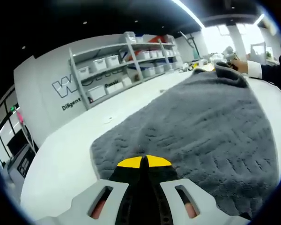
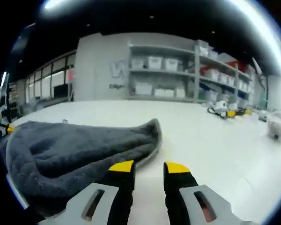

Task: Open the folded towel by lifting each exposed corner and separating the folded layers until the towel lies flat within the target outline without major curled edges

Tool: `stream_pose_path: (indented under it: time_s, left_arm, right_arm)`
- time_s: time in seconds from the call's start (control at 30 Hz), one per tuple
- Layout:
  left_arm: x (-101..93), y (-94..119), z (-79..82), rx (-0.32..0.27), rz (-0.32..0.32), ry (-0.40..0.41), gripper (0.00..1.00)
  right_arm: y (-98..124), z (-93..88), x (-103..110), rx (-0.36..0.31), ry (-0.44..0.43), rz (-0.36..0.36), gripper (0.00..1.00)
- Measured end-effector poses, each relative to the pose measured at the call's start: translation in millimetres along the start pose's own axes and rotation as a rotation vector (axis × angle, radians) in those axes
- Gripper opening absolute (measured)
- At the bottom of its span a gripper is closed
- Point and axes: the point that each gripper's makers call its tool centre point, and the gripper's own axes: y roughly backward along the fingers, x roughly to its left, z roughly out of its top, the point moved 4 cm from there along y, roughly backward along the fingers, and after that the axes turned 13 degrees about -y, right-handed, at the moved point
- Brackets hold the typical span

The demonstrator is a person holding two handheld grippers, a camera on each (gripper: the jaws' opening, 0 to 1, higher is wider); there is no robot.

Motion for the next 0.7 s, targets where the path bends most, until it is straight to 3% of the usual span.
stream_pose_path:
  time_s: [0.13,0.4,0.7]
  left_arm:
    - [-0.4,0.1,0.5,0.0,0.001,-0.017,0.01]
    - [-0.9,0.5,1.2,0.0,0.004,-0.033,0.01]
    - [-1.9,0.8,2.8,0.005,0.014,-0.075,0.01]
  right_arm:
    - [2.7,-4.4,3.1,0.019,0.058,-0.016,0.2]
    - [13.3,-11.7,12.2,0.026,0.06,-0.001,0.21]
    - [20.4,-20.2,28.8,0.049,0.137,0.015,0.21]
